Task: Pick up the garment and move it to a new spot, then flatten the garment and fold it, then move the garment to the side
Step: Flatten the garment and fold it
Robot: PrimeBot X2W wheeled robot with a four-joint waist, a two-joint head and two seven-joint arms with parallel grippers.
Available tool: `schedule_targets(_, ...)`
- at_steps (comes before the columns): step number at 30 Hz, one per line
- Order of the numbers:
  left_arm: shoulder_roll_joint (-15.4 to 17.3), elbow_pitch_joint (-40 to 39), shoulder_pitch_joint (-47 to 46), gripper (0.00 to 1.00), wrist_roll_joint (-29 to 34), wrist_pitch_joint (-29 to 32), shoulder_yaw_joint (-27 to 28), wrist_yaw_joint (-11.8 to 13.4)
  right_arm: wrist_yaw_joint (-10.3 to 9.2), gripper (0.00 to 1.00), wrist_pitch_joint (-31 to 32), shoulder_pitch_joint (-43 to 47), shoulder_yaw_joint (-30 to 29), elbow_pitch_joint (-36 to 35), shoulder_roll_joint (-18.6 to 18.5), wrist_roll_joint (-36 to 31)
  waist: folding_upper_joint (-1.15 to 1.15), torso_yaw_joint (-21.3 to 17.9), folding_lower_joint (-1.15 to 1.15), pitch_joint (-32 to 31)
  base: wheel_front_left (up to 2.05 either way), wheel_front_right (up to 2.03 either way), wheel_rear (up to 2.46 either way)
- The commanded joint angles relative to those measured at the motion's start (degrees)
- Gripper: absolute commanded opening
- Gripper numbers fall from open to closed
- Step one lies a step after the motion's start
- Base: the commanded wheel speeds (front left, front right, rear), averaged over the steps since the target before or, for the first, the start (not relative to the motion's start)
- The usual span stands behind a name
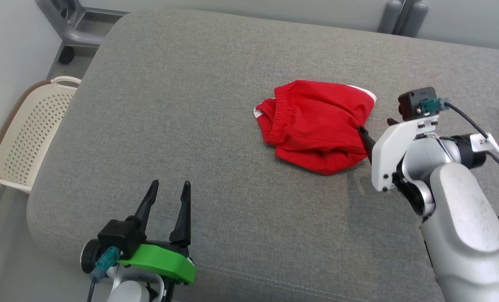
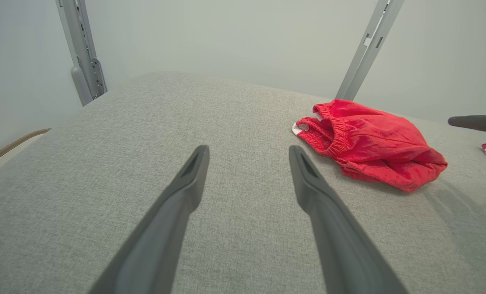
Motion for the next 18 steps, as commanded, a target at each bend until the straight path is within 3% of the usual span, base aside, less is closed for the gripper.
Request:
schedule_targets(1,0.44,-0.17,0.45,1.0,0.0,-0.15,0.12,0.29,-0.03,1.0,2.43,5.64,-0.66,-7.56,0.5,-0.73,0.0,-0.25,0.0,-0.11,0.0,0.0,0.0)
schedule_targets(4,0.51,-0.33,0.4,1.0,-0.25,-0.15,0.08,0.4,-0.02,1.0,5.41,12.54,-0.6,-17.59,1.46,-1.32,0.0,-0.45,0.0,0.05,0.0,0.0,0.0)
schedule_targets(8,0.57,-0.42,-0.01,1.0,-0.41,-0.15,-0.09,0.45,-0.03,1.0,6.73,17.75,-0.01,-24.78,2.22,-2.55,0.0,-0.61,0.0,0.45,0.0,0.0,0.0)
schedule_targets(18,0.4,-0.07,-0.81,1.0,-0.55,-0.15,-0.75,0.24,-0.03,1.0,4.53,18.14,-0.1,-25.36,3.07,-7.65,0.0,0.28,0.0,1.02,0.0,0.0,0.0)
